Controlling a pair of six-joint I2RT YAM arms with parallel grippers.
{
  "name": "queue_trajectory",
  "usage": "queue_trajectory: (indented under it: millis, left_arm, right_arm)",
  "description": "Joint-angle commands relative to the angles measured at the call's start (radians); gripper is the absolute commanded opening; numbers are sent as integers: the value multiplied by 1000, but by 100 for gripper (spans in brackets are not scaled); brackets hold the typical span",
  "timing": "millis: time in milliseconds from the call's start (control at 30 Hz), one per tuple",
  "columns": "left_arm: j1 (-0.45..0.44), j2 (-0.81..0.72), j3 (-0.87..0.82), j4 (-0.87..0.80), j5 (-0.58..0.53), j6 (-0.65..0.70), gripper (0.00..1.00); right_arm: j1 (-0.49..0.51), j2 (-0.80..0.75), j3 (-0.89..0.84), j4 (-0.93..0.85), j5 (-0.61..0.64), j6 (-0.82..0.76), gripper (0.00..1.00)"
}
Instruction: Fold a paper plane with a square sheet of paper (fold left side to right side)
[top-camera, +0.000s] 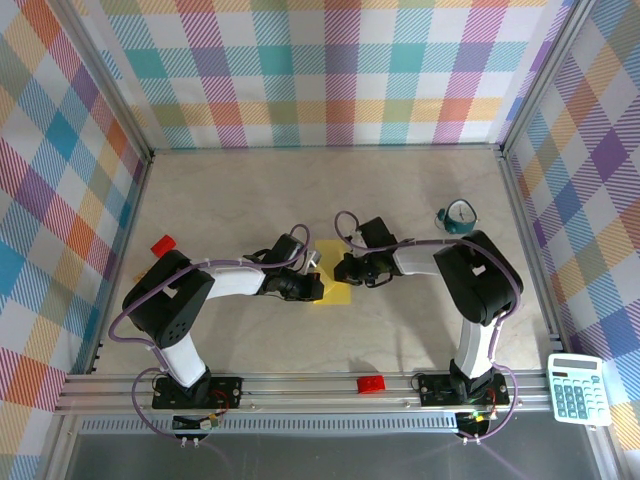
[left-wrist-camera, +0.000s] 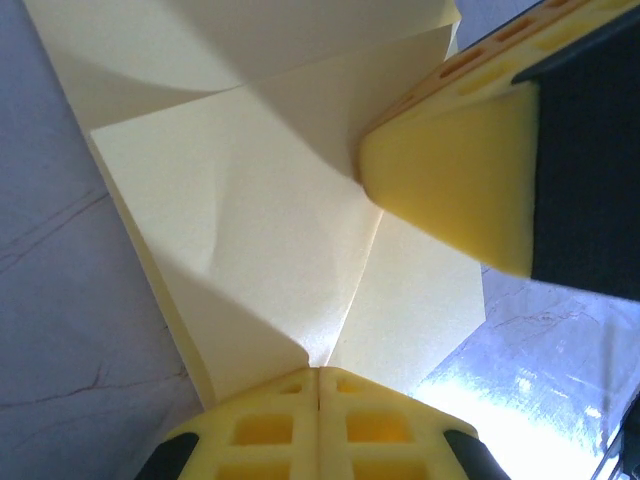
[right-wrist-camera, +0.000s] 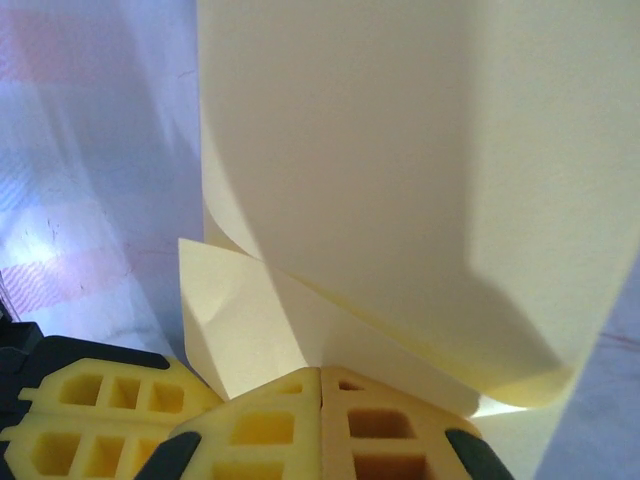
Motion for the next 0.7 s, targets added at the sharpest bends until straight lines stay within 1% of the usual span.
queue_trajectory:
  millis: [0,267,400,533,667]
  left_arm:
    - [-7,48,-54,-129,-55,-1,0]
    - [-7,39,-53,-115,-54,-3,0]
    - [-7,35,-46,-106,-51,-3,0]
    - [-7,33,-29,-95,-45,-8,0]
    - [-7,31,0,-114,-44,8,0]
  right_arm:
    - [-64,3,-7,-68,123,-39,0]
    - [-128,3,22,-98,126,-64,0]
    - [-153,-23,43,-128,123,-79,0]
    - [-156,-90,48,-149,113,-85,0]
    - [-130,-114,38,-122,47,-49,0]
